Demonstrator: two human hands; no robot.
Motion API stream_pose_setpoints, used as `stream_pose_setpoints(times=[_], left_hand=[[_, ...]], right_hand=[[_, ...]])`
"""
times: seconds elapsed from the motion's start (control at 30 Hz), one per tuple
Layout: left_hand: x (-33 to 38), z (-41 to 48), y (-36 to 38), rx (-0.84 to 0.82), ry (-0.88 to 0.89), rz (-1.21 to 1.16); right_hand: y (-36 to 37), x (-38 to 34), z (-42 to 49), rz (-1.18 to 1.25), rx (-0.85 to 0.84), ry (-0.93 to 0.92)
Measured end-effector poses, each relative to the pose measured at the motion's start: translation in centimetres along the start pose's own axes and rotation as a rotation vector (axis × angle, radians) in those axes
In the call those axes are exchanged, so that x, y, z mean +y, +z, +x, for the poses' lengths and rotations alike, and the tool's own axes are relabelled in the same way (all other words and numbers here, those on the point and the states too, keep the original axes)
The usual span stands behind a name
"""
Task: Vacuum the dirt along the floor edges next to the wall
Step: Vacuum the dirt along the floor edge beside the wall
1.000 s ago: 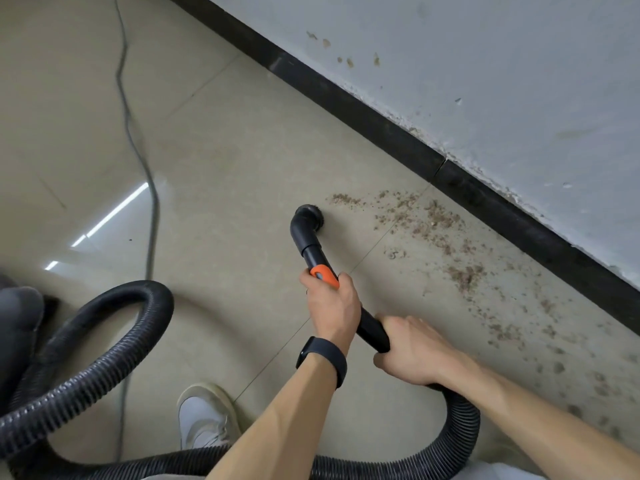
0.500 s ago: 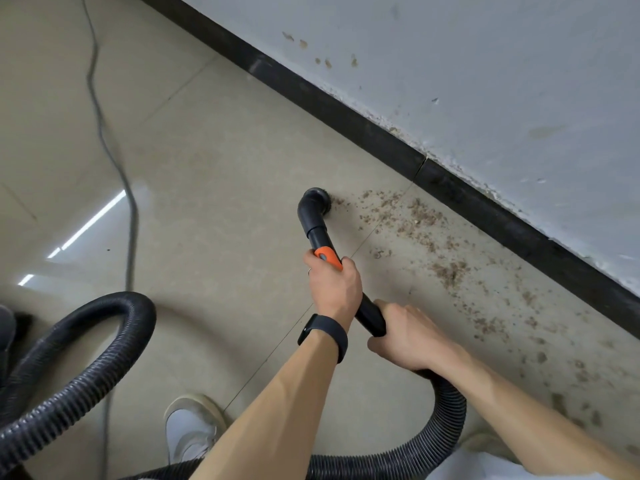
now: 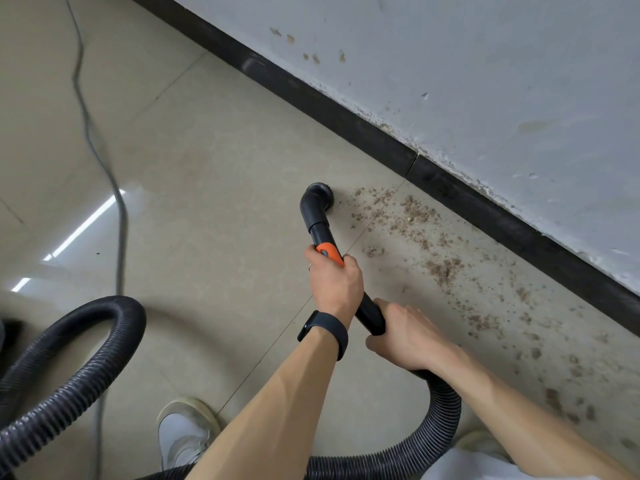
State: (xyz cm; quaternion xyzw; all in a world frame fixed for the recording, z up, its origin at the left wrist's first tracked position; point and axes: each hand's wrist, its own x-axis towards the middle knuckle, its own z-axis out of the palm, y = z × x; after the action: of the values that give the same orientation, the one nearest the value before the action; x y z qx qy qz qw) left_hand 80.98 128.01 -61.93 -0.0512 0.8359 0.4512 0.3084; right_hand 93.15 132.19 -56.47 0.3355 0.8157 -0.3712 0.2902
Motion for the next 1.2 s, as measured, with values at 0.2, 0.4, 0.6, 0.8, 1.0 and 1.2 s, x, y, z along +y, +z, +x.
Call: stream_pose_setpoints(times=[0.2, 0.4, 0.6, 0.8, 1.0, 1.2], left_hand=[[0.7, 0.3, 0.0, -0.035, 0.028, 0.059], [0.6, -0.3, -0.3, -0.075, 0.032, 0.056], [-1.1, -2.0, 0.3, -0.047, 0.015, 0.038], [-1.3, -1.9, 1.0, -0.049, 0.008, 0.031], [0.5, 0.0, 1.1, -0.066, 0.044, 0.085], [1.3, 0.3, 1.5, -0.090, 0.064, 0.130]], right_hand=[[0.0, 0.2, 0.6, 0.013, 0.030, 0.000], [0.0, 0.6, 0.1, 0.024, 0.005, -0.004], [0.9, 1.9, -1.4, 0.008, -0.022, 0.006], [1.4, 2.5, -1.4, 0.036, 0.002, 0.012], [0.3, 1.9, 0.2, 0.060, 0.035, -0.001], [-0.2, 2.0, 0.5, 0.063, 0.051, 0.012]])
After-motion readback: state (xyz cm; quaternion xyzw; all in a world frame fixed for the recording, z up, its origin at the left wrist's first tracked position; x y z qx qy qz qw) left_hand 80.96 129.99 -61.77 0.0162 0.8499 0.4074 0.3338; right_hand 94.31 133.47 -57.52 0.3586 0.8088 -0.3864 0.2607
